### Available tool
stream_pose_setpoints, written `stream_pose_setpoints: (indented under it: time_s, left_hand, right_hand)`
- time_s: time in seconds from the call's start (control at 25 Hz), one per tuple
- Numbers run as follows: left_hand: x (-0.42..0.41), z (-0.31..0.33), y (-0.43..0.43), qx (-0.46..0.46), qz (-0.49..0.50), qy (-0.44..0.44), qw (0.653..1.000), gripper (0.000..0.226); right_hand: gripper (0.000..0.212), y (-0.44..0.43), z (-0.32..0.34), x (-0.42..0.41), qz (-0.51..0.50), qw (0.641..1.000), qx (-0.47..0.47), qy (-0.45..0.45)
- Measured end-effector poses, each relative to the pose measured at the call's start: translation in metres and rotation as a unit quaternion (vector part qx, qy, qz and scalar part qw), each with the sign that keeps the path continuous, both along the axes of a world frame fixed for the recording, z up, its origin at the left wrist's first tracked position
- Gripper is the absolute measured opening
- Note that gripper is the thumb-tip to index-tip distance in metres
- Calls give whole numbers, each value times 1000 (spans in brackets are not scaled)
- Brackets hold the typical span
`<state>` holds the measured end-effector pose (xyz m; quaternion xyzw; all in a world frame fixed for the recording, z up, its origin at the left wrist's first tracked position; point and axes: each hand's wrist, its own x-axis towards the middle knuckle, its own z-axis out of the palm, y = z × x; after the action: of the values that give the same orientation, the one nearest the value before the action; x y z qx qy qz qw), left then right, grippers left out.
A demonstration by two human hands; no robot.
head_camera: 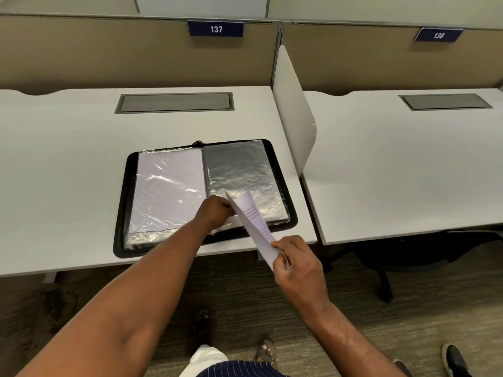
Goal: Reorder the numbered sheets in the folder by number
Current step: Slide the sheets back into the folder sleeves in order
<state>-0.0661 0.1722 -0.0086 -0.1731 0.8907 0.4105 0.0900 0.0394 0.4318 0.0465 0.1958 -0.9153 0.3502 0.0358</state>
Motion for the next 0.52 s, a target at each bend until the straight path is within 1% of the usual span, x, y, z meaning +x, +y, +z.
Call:
stream_pose_setpoints:
  time_s: [0.08, 0.2, 0.28, 0.32, 0.36, 0.4, 0.52]
  left_hand:
    - [0, 2, -1, -9, 3, 5, 1000, 9]
    - [4, 7, -6, 7, 24, 5, 1000, 21]
    - [8, 8, -9, 35, 41, 14, 998, 8]
    - [10, 9, -8, 43, 47, 23, 998, 6]
    - [11, 9, -8, 43, 51, 34, 997, 10]
    - [13, 8, -8, 30, 53, 46, 997, 12]
    - [21, 8, -1, -53, 46, 80, 994, 15]
  right_hand:
    - [29, -2, -7, 5, 20, 1000, 15, -4]
    - [31, -1, -16, 8, 30, 998, 54, -23]
    - [32, -1, -18, 9, 37, 995, 85, -31]
    - [33, -1, -17, 10, 42, 993, 102, -35]
    - [33, -1, -16, 10, 45, 991, 119, -42]
    - [33, -1, -15, 9, 47, 988, 135, -48]
    - [32, -6, -8, 4, 54, 982, 168, -64]
